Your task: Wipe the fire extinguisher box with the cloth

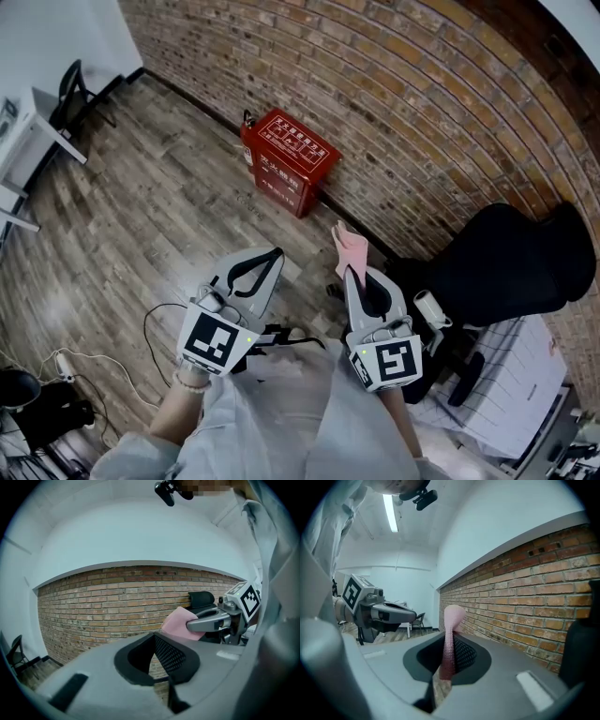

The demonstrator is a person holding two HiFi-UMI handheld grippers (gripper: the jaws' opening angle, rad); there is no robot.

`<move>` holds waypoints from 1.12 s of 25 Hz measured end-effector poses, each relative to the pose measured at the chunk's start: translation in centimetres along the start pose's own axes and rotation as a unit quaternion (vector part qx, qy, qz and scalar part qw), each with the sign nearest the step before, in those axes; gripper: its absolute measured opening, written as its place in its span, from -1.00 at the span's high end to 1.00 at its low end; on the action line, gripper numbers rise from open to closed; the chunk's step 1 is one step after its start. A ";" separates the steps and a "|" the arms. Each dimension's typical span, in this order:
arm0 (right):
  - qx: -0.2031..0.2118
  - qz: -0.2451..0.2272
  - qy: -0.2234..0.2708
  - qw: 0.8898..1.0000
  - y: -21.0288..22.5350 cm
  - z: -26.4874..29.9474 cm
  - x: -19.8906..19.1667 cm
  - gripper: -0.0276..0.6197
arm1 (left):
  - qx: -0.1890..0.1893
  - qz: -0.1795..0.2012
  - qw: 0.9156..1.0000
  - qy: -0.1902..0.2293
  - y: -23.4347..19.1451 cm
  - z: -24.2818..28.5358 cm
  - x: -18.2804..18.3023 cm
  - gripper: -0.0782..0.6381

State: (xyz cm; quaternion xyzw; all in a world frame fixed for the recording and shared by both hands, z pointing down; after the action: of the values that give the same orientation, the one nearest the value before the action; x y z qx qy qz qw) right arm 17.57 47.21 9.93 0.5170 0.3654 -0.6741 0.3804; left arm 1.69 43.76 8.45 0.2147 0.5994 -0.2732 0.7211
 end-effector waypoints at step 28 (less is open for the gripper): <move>-0.022 -0.025 -0.005 0.999 -4.9 2.2 0.9 0.83 | 0.002 0.012 1.000 0.012 -5.0 -4.6 -0.7 0.78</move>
State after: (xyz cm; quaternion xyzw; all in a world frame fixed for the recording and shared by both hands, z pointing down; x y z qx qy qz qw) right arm 12.09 47.34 9.98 0.4961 0.3912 -0.6775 0.3765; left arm -5.11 42.98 8.34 0.2265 0.6051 -0.2634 0.7164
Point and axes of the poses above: the fingertips, and each gripper's own axes: z forward along the fingers, y to its right, x out of its top, the point moved 5 cm from there along -z, backward along the fingers, and after that the axes turned 4 degrees about -z, right-handed, at the moved point
